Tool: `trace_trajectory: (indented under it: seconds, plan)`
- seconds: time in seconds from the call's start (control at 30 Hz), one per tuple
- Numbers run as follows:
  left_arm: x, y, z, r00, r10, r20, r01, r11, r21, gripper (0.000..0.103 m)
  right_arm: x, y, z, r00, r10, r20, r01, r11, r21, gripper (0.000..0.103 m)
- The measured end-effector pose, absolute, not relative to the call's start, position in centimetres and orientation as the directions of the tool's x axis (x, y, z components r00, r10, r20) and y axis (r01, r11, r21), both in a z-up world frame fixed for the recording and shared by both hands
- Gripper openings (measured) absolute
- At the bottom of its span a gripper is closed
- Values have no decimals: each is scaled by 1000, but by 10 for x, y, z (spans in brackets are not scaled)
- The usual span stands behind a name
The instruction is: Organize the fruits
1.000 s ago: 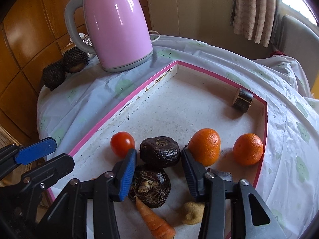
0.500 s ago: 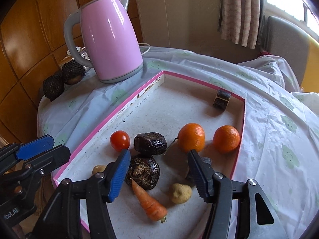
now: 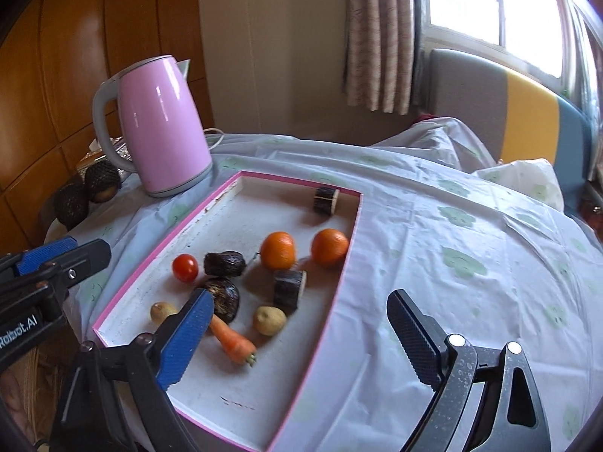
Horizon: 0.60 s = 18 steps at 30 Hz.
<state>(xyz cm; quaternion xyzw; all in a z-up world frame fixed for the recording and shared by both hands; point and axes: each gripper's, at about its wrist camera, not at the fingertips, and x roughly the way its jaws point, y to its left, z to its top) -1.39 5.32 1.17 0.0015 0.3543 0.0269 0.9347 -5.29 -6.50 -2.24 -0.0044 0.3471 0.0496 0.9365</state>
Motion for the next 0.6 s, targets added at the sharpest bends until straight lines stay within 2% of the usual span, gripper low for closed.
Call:
trace_trajectory:
  seconds: [0.27, 0.6]
  plan:
    - [-29, 47, 22, 810, 127, -572, -99, 992, 79, 66, -67, -74, -20, 774, 67, -630, -75, 997, 13, 95]
    - [-27, 49, 17, 788, 107, -606, -94, 994, 53, 66, -70, -69, -19, 776, 81, -625, -98, 995, 8, 96]
